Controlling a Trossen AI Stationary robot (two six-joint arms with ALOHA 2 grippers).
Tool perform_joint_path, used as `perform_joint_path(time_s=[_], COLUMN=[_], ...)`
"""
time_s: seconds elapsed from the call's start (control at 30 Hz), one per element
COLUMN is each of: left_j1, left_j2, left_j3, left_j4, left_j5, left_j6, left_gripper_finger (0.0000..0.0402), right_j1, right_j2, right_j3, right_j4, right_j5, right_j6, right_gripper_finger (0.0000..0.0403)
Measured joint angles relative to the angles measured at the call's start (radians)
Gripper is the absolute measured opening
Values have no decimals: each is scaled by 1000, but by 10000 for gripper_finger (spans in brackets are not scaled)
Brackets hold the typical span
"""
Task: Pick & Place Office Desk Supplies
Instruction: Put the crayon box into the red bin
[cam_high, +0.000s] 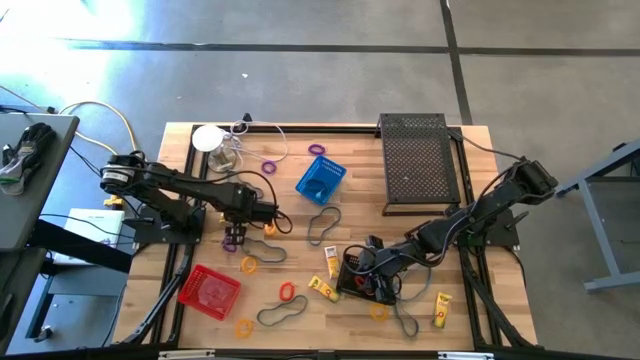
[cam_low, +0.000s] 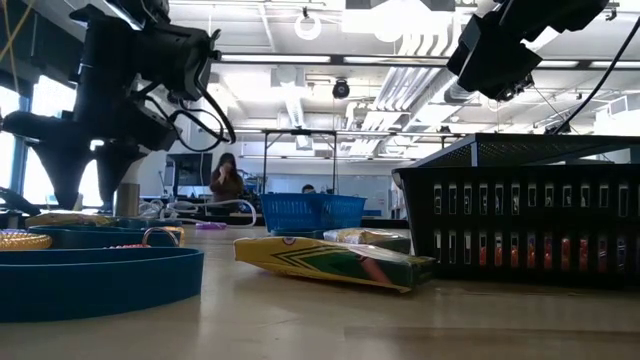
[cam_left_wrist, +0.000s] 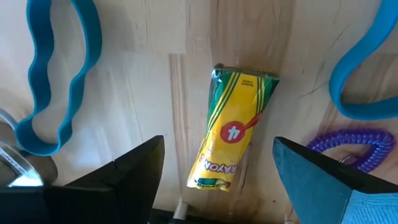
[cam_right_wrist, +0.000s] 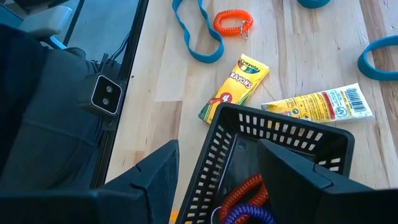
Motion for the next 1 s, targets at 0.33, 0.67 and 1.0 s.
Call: perform_joint_path(time_s=[0.33,0.67,1.0], left_j1=[-10,-10,-11], left_j2=[0,0,14], left_j3=[-1,-3,-5], left_j4=[19,23,26], left_j5=[1,1,0], left_j6=[-18,-17,-18], left_gripper_finger=[292,292,291], right_j1=[0,0,0], right_j2=[0,0,0], right_j3=[0,0,0], right_j4=[0,0,0], right_j5=[0,-1,-1], right_j6=[-5,-19,-18], right_gripper_finger=[206,206,206])
